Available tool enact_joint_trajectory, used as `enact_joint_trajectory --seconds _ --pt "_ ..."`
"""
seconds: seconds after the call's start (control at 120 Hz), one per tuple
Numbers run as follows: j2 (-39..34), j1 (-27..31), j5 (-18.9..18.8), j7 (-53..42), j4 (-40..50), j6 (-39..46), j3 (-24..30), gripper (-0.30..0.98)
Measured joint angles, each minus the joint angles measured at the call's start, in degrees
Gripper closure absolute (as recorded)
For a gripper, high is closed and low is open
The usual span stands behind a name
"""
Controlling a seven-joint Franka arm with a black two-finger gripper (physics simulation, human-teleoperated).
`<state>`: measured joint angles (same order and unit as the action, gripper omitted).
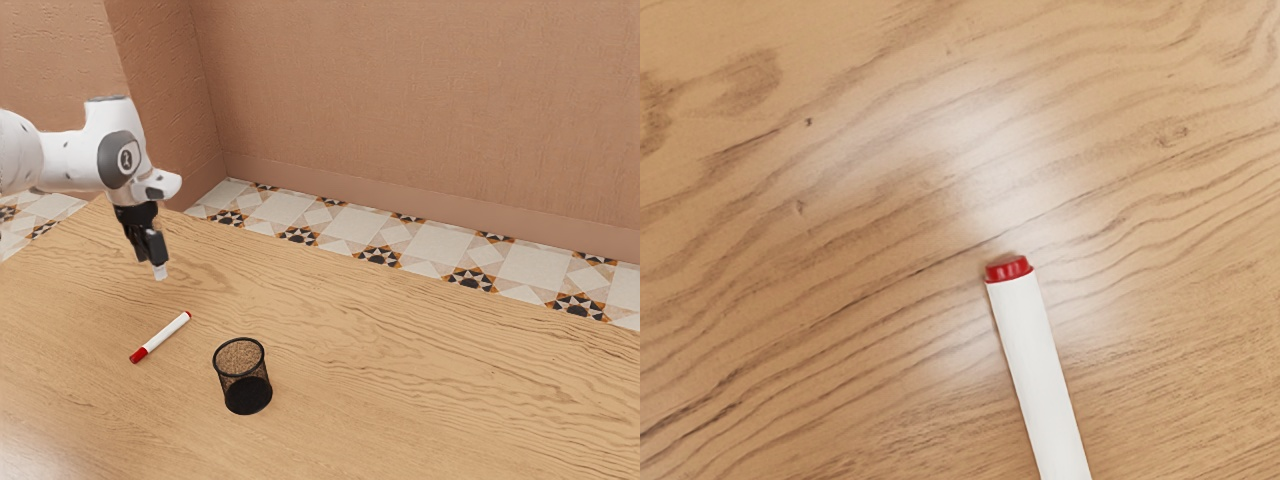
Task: Put the marker into the pen holder.
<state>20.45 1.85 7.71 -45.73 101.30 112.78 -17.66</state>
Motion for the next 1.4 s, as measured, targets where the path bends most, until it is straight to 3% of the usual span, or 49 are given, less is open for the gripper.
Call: enact_joint_trajectory --seconds 0.183,0.358,0.508,0.775,1.158,1.292,1.4 --pt "-2.6 -1.9 -1.2 1.2 10.9 11.0 0.2 0.12" --pt "-1.9 -3.1 -0.7 3.5 14.5 17.7 0.2 0.28" --pt "-1.2 -3.8 2.0 5.5 16.6 21.6 0.3 0.33" --pt "1.1 -3.9 4.2 8.1 16.7 25.5 0.3 0.38" --pt "1.7 -4.2 6.7 10.5 17.0 27.0 0.4 0.72" --pt "-5.0 -4.3 5.8 11.4 18.8 25.4 1.4 0.76" --pt "-13.7 -4.5 4.0 11.8 18.9 22.4 6.7 0.78"
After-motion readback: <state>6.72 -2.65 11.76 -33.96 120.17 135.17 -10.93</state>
